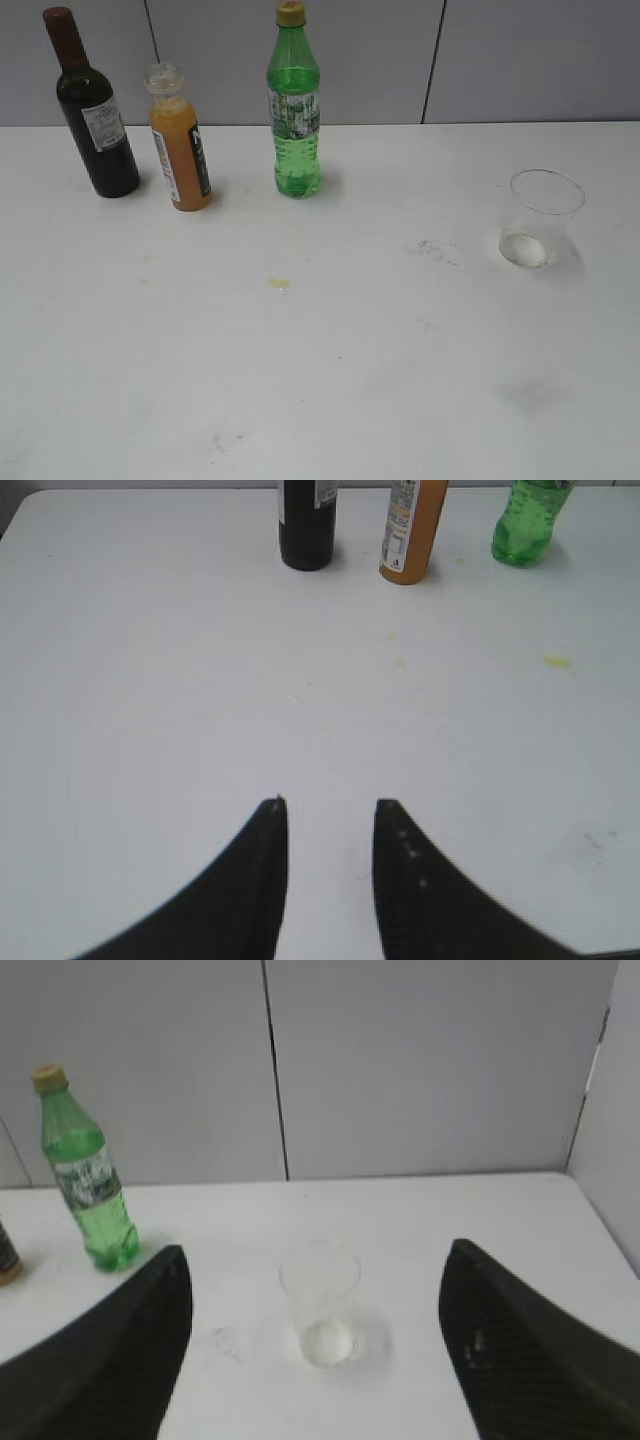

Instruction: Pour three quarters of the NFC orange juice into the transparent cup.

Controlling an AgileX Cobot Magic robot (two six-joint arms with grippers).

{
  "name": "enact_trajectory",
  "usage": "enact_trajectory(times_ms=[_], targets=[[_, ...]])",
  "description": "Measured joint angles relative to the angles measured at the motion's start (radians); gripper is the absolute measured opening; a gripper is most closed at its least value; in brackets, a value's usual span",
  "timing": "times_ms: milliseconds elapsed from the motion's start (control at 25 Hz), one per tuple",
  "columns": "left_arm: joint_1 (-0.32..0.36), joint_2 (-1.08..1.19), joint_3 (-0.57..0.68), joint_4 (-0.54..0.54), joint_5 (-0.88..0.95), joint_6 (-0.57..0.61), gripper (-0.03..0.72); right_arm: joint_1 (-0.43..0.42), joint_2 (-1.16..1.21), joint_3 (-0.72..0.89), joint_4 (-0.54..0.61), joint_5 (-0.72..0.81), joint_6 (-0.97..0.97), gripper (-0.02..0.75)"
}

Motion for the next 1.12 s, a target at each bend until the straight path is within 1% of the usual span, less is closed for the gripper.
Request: enact_trajectory(times_ms=[280,400,480,560,600,640,720,800,840,960,1120], targets=[[0.0,0.0,0.0,0.0,0.0,0.0,0.239,0.0,0.157,0.002,0.01,-0.42,-0.001,0.592],[0.0,0.0,0.0,0.0,0.0,0.0,0.239,0.0,0.221,0.002,0.05,-0.605,0.037,0.592],[0.0,0.0,0.0,0.0,0.0,0.0,0.239,0.0,0.276,0.002,0.067,-0.681,0.065,0.592],[0.0,0.0,0.0,0.0,0.0,0.0,0.239,0.0,0.332,0.002,0.058,-0.73,0.076,0.592],[0.0,0.0,0.0,0.0,0.0,0.0,0.239,0.0,0.377,0.002,0.021,-0.738,0.08,0.592],[0.0,0.0,0.0,0.0,0.0,0.0,0.239,0.0,0.41,0.003,-0.049,-0.745,0.082,0.591],[0.0,0.0,0.0,0.0,0.0,0.0,0.239,0.0,0.488,0.019,-0.227,-0.781,0.102,0.591],[0.0,0.0,0.0,0.0,0.0,0.0,0.239,0.0,0.555,0.055,-0.35,-0.861,0.168,0.591],[0.0,0.0,0.0,0.0,0.0,0.0,0.239,0.0,0.589,0.08,-0.394,-0.906,0.205,0.591],[0.0,0.0,0.0,0.0,0.0,0.0,0.239,0.0,0.692,0.148,-0.465,-1.038,0.274,0.591],[0.0,0.0,0.0,0.0,0.0,0.0,0.239,0.0,0.858,0.231,-0.486,-1.128,0.288,0.591]])
